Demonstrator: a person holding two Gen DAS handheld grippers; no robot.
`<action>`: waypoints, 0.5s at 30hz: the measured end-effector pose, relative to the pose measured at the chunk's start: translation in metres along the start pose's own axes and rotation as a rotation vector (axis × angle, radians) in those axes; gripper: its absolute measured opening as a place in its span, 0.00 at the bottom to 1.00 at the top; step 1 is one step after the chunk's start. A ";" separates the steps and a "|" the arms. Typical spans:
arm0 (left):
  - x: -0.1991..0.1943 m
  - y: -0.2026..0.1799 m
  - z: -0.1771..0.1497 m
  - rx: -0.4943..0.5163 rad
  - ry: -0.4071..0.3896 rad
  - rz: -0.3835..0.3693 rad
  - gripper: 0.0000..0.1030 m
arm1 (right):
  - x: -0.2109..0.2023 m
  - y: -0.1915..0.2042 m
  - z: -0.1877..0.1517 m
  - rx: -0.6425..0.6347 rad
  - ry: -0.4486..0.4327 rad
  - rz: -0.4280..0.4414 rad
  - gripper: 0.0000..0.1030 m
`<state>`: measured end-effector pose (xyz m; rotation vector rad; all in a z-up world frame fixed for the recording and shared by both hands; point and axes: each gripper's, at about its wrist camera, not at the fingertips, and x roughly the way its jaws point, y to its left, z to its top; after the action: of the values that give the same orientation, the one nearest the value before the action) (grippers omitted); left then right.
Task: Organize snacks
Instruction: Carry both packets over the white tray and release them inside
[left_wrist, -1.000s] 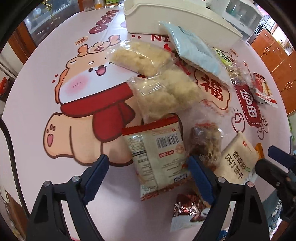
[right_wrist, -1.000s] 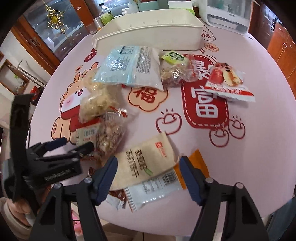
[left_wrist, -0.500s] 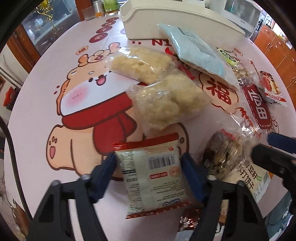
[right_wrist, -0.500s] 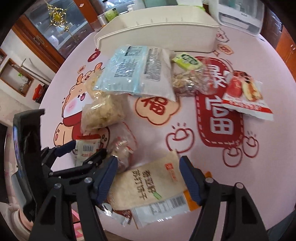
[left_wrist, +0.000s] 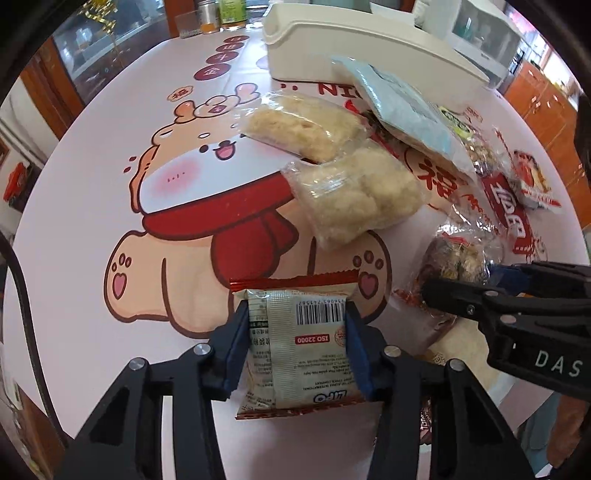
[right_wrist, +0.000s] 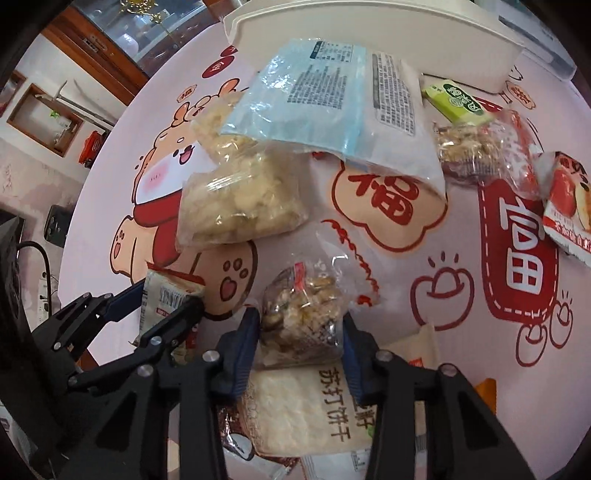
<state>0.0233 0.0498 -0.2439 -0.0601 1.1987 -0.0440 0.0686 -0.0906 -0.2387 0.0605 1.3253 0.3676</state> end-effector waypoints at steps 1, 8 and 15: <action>-0.001 0.002 0.002 -0.011 -0.003 -0.007 0.45 | 0.000 0.000 0.000 -0.004 -0.005 0.001 0.40; -0.028 0.007 0.017 -0.037 -0.058 -0.031 0.45 | -0.027 -0.005 0.001 -0.020 -0.069 0.012 0.39; -0.081 -0.008 0.062 0.003 -0.171 -0.048 0.45 | -0.082 -0.013 0.014 -0.019 -0.174 0.016 0.39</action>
<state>0.0511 0.0490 -0.1455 -0.0887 1.0258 -0.0811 0.0689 -0.1252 -0.1616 0.0856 1.1503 0.3800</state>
